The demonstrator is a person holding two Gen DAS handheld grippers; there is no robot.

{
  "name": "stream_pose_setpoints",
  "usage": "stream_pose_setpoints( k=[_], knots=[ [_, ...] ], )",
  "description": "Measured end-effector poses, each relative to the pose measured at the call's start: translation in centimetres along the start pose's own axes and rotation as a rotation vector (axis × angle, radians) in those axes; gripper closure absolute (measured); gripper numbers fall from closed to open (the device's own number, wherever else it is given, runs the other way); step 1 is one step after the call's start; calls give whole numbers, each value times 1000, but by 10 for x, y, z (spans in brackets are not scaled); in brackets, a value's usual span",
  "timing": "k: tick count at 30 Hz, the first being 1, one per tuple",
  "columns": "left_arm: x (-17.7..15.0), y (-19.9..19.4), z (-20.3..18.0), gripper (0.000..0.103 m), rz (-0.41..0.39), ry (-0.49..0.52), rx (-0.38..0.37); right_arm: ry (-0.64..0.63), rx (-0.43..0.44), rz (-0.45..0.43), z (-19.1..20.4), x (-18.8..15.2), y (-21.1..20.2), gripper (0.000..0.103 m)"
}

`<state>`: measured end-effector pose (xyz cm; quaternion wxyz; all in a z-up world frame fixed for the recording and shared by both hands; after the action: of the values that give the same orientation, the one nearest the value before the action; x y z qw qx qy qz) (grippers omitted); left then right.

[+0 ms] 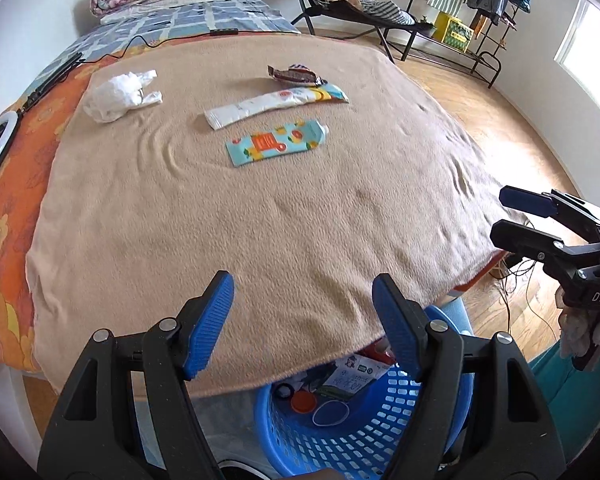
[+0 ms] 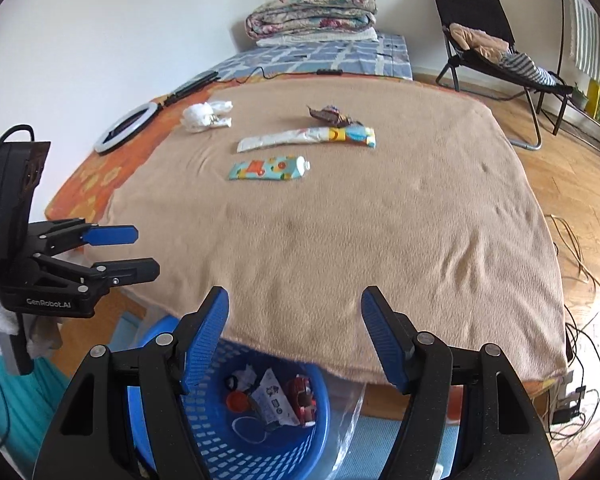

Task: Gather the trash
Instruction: 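Grasp the white plastic bag with the left tool while the right tool grasps the orange-blue tube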

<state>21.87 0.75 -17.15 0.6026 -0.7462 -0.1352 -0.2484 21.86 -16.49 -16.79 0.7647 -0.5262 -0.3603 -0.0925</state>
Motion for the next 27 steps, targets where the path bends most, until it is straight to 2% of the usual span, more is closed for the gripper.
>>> stream_pose_setpoints(
  k=[3, 7, 15, 21, 24, 27],
  knots=[
    [19, 3, 13, 29, -18, -26, -6, 9, 0, -28, -7, 25, 7, 35],
    [40, 10, 37, 29, -35, -60, 14, 46, 16, -22, -17, 51, 23, 35],
    [90, 18, 120, 29, -109, -196, 103, 107, 66, 36, -22, 74, 71, 35],
    [127, 22, 175, 29, -177, -289, 158, 132, 86, 38, -15, 90, 100, 35],
    [140, 30, 190, 18, -194, -303, 187, 141, 104, 43, -10, 95, 112, 35],
    [149, 41, 204, 16, -195, -320, 219, 130, 102, 49, -4, 97, 123, 35]
  ],
)
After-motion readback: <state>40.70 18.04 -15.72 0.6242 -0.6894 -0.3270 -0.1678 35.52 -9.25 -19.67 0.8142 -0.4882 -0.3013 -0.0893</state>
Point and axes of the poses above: each gripper's, at about its wrist camera, not at the fingertips, and y roughly the way its jaws point, z to its left, x to its top, the point moved 10 cm from there along y, roughly the way its jaws point, and after that the axes turned 1 degree about y, right-handed, at the moved point
